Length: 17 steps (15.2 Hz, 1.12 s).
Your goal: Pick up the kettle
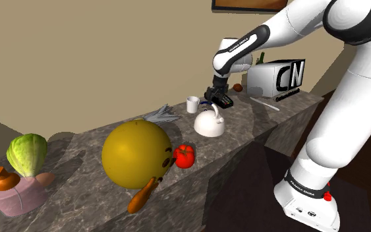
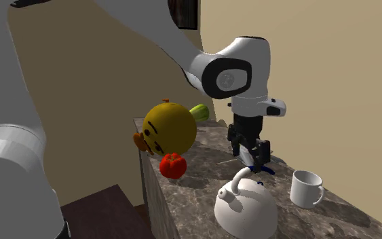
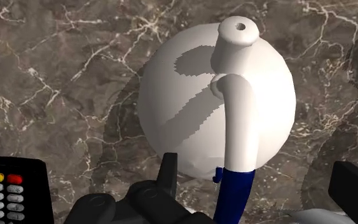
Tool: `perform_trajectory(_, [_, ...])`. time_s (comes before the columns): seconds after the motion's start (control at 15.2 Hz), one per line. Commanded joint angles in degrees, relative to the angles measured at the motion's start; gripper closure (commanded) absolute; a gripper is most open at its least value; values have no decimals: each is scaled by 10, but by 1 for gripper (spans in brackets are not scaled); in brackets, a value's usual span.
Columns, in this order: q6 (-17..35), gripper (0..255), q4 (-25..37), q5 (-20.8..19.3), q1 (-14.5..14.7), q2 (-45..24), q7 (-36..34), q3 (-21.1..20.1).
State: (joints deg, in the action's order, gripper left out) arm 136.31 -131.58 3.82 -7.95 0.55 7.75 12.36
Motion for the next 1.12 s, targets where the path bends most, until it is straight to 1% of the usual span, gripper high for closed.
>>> perform_trajectory(0.0, [16,0,-7,4,0,-9,3,0])
perform_trajectory(0.2, [39,0,-15,11,0,-25,9,0])
perform_trajectory(0.33, [43,0,-16,12,0,-28,10,0])
perform_trajectory(0.4, [43,255,-17,12,0,-27,10,0])
perform_trajectory(0.99, [43,255,-16,12,0,-28,10,-1])
perform_trajectory(1.06, [35,255,-14,10,0,-22,8,0])
